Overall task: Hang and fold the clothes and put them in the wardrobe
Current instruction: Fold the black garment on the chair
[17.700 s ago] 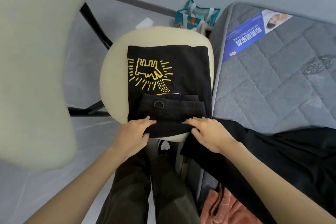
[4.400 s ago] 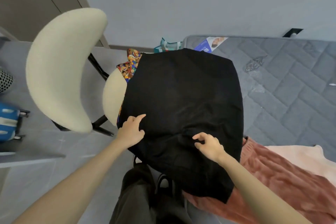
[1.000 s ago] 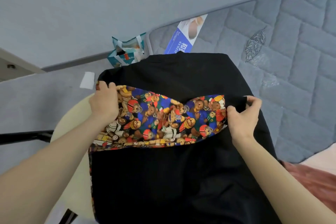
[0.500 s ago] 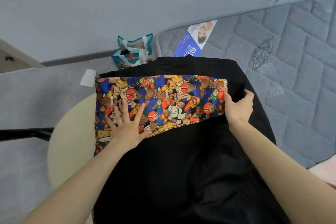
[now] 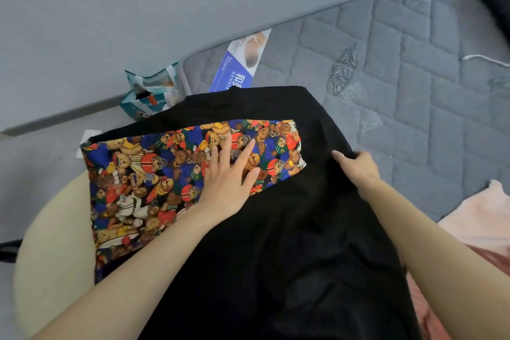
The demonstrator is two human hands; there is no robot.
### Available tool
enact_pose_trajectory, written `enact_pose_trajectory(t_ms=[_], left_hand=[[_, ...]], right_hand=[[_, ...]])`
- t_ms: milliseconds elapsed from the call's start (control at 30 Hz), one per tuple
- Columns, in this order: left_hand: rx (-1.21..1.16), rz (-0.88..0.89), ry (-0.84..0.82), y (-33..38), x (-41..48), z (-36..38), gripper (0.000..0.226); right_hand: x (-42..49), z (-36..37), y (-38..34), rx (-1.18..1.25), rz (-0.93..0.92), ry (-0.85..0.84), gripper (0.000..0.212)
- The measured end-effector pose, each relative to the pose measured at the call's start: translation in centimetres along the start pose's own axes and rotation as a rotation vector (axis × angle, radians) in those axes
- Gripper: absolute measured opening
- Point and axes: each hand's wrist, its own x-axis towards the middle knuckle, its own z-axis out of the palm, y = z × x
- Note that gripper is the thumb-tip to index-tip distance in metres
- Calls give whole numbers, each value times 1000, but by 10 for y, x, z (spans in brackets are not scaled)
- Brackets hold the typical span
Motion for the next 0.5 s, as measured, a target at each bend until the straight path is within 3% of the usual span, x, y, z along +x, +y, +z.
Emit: enact_pose_trajectory(t_ms=[133, 267, 333, 400, 433, 500], left_hand=[[-308, 4, 16, 48, 24, -2, 47], [-722, -193, -110, 66, 38, -10, 69], [-700, -278, -108, 66, 40, -9, 57], [-608, -369, -7, 61, 45, -3, 41], [-611, -413, 34, 61, 47, -4, 35], [-810, -478, 53, 62, 48, -6, 34]], right_hand=[[-18, -16, -9, 310, -305, -100, 8], [-57, -7, -5, 472, -448, -476, 21], [-62, -5, 0, 452, -378, -706, 26], [-62, -7, 4, 457, -229, -901, 41], [-62, -7, 6, 439, -188, -951, 48], [-66, -2, 7, 295, -279, -939, 45]])
